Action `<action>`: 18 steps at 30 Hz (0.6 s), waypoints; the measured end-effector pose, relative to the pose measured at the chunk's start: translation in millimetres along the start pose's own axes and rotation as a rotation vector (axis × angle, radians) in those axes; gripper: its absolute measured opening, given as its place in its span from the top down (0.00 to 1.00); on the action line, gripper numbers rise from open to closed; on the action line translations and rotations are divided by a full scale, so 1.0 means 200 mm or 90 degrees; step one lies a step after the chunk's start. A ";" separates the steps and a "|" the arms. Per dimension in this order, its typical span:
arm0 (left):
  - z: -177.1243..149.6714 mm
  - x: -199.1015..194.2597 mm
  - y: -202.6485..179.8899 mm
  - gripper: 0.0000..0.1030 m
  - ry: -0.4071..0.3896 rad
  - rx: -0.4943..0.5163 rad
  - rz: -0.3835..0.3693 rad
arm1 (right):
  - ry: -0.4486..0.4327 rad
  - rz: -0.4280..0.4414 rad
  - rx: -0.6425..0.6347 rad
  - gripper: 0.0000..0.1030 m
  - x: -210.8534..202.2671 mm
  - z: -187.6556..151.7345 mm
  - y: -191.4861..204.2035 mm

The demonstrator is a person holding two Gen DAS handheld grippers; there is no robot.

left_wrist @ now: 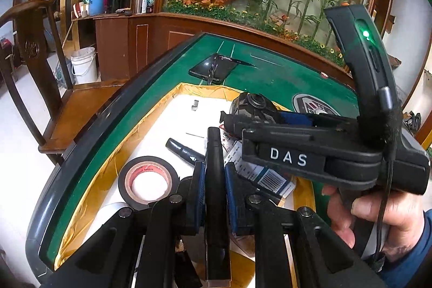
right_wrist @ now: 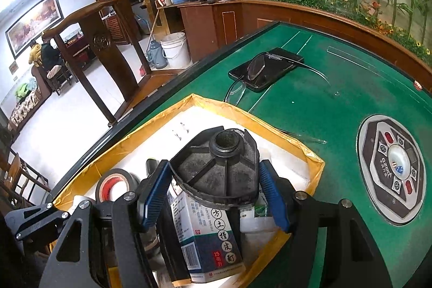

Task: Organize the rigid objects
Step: 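Lower the marker and cone part into the tray and open both tools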

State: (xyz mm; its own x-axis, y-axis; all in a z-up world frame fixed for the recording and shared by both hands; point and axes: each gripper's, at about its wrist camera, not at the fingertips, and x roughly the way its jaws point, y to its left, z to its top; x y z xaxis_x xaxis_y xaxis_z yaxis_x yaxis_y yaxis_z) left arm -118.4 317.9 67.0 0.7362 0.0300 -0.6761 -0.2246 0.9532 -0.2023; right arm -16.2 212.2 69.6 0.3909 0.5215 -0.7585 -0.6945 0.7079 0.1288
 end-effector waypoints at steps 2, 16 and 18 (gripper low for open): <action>0.00 0.00 0.00 0.85 -0.006 0.005 0.003 | -0.003 0.003 0.002 0.36 0.00 0.00 0.00; -0.01 -0.04 -0.06 0.52 -0.028 0.052 0.052 | -0.001 0.018 0.011 0.36 -0.04 -0.03 -0.02; -0.01 -0.04 -0.07 0.51 -0.031 0.057 0.056 | -0.001 0.017 0.010 0.36 -0.04 -0.03 -0.02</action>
State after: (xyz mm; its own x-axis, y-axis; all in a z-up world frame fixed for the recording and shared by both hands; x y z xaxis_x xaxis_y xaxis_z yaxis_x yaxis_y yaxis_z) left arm -122.9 303.2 73.9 0.7472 0.1270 -0.6524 -0.2333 0.9692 -0.0786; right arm -21.1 202.7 70.9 0.3740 0.5408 -0.7535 -0.6945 0.7017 0.1589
